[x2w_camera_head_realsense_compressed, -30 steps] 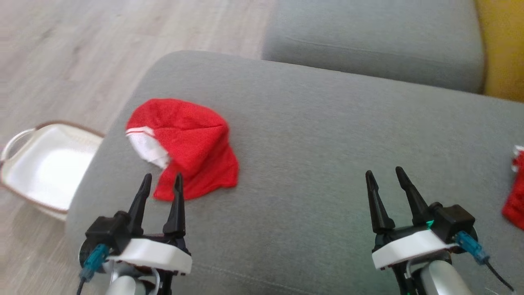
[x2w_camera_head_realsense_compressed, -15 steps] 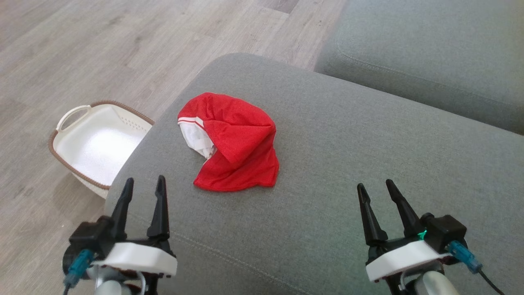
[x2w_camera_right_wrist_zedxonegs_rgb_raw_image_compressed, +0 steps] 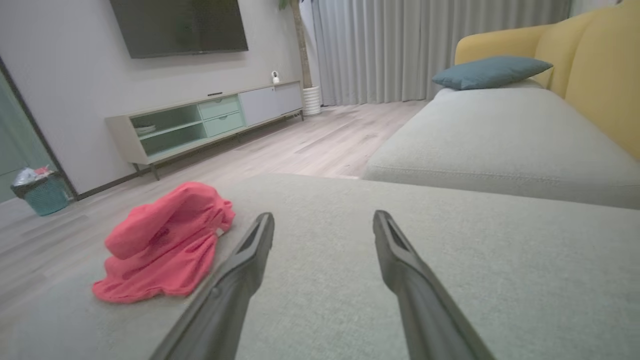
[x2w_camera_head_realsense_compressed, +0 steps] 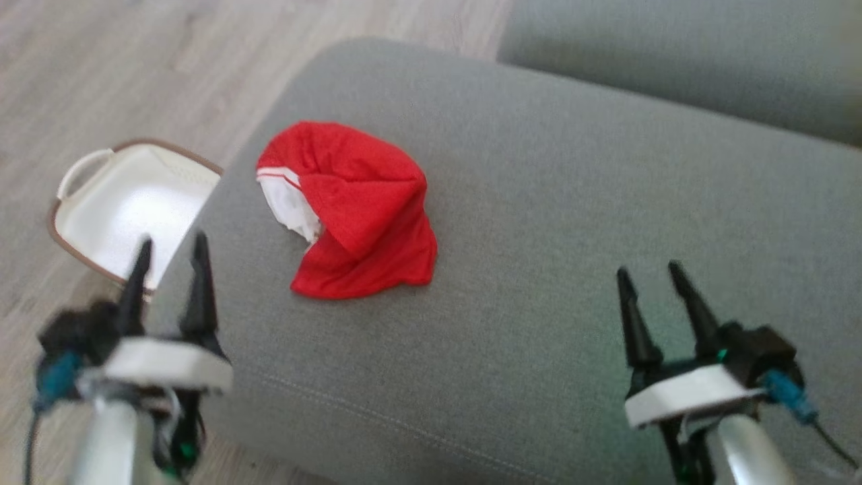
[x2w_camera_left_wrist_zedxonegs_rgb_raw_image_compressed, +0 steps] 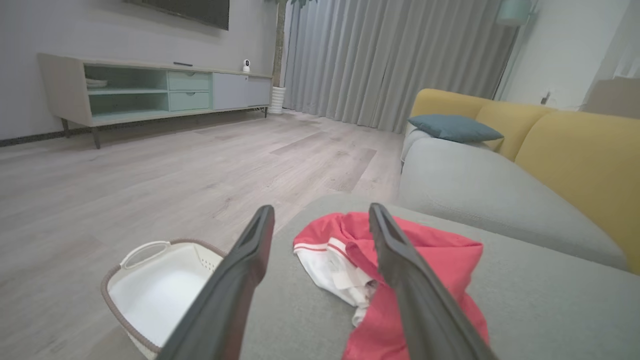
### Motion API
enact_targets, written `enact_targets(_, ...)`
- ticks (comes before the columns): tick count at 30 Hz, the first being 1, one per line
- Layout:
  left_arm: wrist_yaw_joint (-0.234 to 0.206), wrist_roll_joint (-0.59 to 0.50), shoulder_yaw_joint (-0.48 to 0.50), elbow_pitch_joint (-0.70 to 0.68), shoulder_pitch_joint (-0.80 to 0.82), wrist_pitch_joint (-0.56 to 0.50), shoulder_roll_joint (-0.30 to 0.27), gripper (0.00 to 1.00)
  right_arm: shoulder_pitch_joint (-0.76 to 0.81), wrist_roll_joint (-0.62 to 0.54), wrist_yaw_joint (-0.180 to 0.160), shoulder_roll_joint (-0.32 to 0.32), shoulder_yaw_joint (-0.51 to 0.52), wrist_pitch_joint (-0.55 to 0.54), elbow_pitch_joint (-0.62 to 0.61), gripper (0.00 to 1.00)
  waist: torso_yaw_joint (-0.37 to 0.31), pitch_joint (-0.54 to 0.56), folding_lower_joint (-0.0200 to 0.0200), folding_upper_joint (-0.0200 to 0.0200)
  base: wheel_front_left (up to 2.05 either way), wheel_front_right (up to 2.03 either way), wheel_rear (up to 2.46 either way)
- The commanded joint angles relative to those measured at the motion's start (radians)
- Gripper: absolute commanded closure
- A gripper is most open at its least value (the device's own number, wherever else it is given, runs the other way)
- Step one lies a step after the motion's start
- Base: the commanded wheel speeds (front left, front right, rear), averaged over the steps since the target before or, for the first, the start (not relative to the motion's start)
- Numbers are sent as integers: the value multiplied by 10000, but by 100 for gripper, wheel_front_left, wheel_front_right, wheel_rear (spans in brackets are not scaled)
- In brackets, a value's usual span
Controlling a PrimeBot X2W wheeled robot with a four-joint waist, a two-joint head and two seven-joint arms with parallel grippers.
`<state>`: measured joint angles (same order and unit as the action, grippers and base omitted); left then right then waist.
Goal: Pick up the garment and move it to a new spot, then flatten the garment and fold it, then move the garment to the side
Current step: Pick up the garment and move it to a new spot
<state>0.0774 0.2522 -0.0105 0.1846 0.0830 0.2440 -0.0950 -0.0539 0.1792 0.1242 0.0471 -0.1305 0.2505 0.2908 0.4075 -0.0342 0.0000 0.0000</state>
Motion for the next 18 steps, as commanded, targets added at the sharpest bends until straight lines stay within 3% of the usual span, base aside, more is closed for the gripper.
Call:
enact_targets(1,91,88,459,-77,1214,-181,-462,0,-722,-292,65,32,54,-28,-574,0,-358,-749,0,0,0,0,0)
enact_targets(7,413,764,248,1640,3580,-1785,-1357,0,-1140,-788,65,32,1220,-607,-1644,0,-725,-1919,0,0,0,0,0)
enact_targets(12,524,1592,-962,3408,5518,-3239,-2212,0,-1425,-1206,65,32,1501,-1168,-2718,0,-1171,-2803,0,0,0,0,0)
enact_targets(18,530,2964,-2589,4552,7058,-4060,-3002,0,-1568,-1457,65,32,1355,-1608,-3618,0,-1597,-3612,0,0,0,0,0)
